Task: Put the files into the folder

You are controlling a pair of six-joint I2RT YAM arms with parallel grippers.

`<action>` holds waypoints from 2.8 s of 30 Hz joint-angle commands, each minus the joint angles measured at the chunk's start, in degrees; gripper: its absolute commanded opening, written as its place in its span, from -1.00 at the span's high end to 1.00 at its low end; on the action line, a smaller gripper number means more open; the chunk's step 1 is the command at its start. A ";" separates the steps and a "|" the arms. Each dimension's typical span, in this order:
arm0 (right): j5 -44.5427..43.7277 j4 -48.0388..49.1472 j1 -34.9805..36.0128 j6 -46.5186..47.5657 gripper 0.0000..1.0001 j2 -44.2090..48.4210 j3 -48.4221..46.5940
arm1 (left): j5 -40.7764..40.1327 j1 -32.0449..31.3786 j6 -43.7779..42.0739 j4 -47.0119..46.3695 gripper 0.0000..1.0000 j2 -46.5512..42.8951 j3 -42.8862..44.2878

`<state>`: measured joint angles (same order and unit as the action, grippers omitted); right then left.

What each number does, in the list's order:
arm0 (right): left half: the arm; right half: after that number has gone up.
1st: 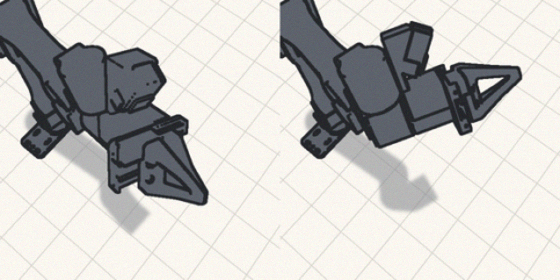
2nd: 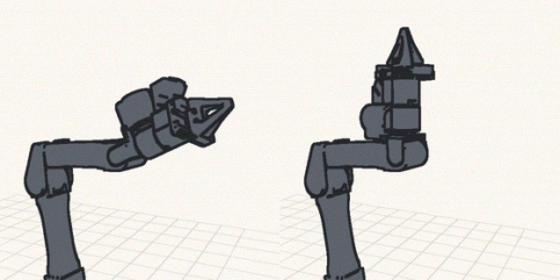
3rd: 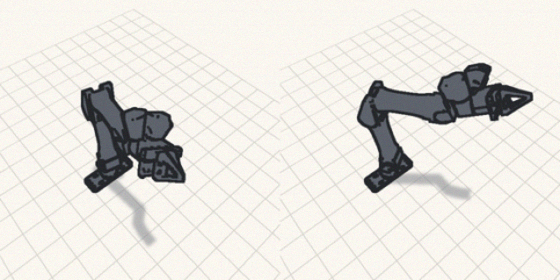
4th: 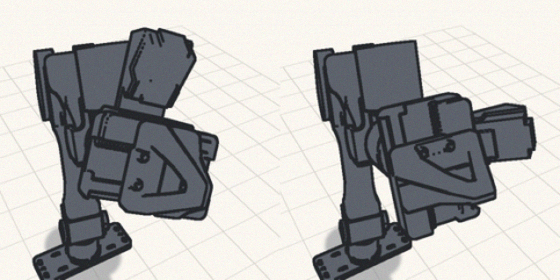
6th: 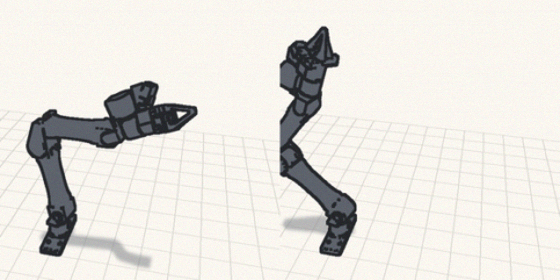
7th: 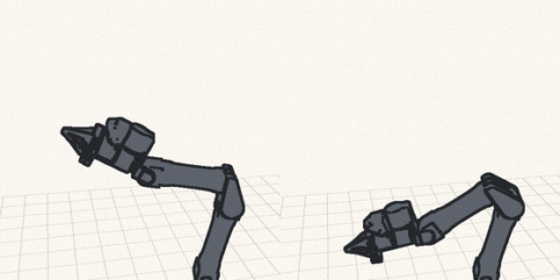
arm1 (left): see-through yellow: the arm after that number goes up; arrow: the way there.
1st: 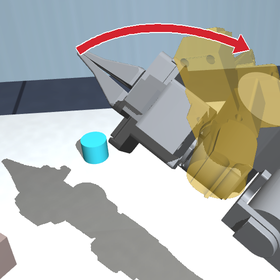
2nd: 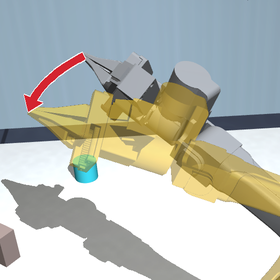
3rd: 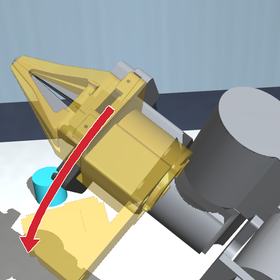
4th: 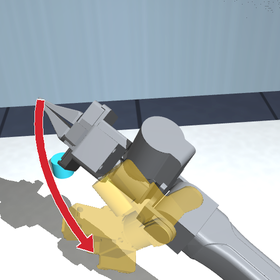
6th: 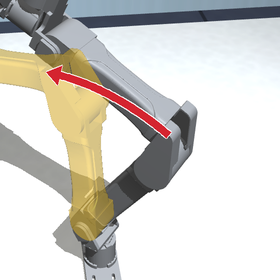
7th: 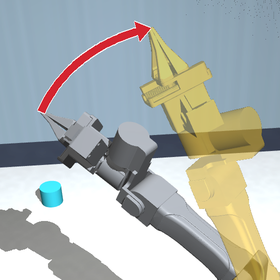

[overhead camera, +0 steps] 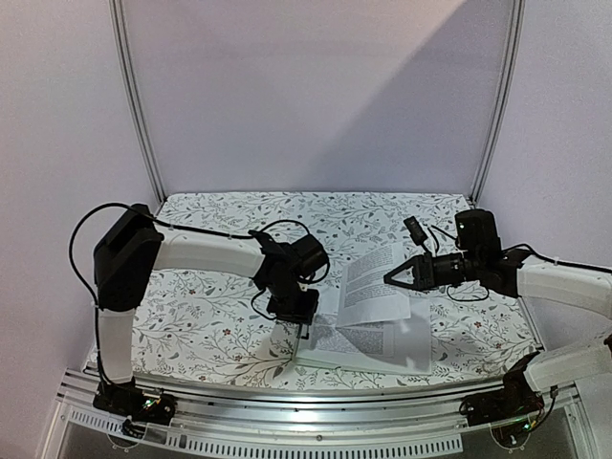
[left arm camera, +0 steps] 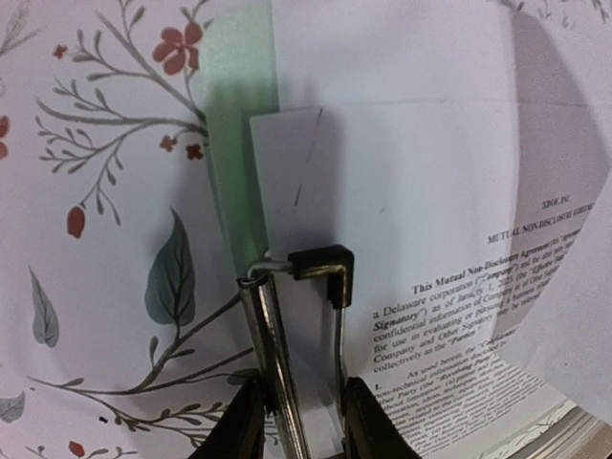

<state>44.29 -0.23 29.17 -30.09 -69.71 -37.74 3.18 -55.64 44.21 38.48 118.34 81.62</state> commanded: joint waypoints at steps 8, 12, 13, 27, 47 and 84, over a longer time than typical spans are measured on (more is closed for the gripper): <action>0.18 -5.10 -0.33 0.22 1.00 4.67 -0.19 | 3.75 -0.91 0.74 -1.72 0.82 4.68 -3.90; 0.11 -6.55 -0.38 0.27 1.00 7.33 -1.15 | 4.42 -0.39 1.51 -3.71 1.00 3.90 -5.74; 0.86 -5.74 -0.34 -0.18 1.00 7.66 -0.89 | 4.56 -0.29 1.71 -4.07 1.00 3.61 -6.18; 2.00 7.94 6.05 -6.22 1.00 1.77 4.81 | 0.34 1.54 7.63 -8.07 1.00 -4.84 -11.88; -5.96 -2.87 5.76 -11.93 1.00 -9.36 4.43 | 0.79 2.02 8.55 -9.58 1.00 -5.58 -13.28; -7.66 -6.47 7.13 -20.41 1.00 -14.30 -5.40 | 1.80 2.81 7.61 -11.42 1.00 -6.10 -14.92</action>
<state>35.73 -7.42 35.51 -50.35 -82.67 -41.34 4.82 -54.04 52.12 24.12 111.24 68.69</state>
